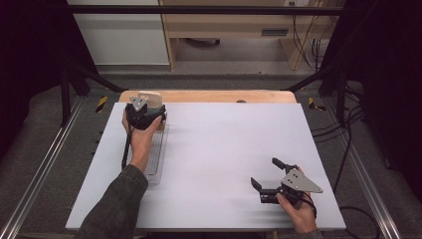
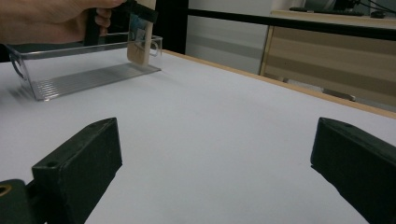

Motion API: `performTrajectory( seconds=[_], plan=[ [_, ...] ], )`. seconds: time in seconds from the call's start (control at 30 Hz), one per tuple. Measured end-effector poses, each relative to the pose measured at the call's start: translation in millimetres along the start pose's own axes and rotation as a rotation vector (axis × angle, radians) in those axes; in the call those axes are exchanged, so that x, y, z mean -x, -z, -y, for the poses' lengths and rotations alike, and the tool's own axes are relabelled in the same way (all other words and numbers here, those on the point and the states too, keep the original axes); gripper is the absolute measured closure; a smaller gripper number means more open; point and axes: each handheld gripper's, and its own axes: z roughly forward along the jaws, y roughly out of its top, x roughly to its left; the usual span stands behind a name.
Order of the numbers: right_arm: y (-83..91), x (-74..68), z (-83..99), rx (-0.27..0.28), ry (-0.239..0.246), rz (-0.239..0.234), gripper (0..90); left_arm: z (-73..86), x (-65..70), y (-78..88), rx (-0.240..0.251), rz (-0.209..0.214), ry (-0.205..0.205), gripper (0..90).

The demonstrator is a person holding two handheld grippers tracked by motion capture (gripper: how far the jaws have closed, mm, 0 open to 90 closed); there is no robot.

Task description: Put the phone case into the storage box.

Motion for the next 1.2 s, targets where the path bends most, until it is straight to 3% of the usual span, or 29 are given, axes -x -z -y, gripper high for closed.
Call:
performTrajectory(
  seconds=[1.2],
  plan=[
    [-1.1,-1.0,0.3,-0.009,-0.007,-0.004,2.0,4.8,1.2,-3.0,-0.015,0.003,0.011,10.5]
  ],
)
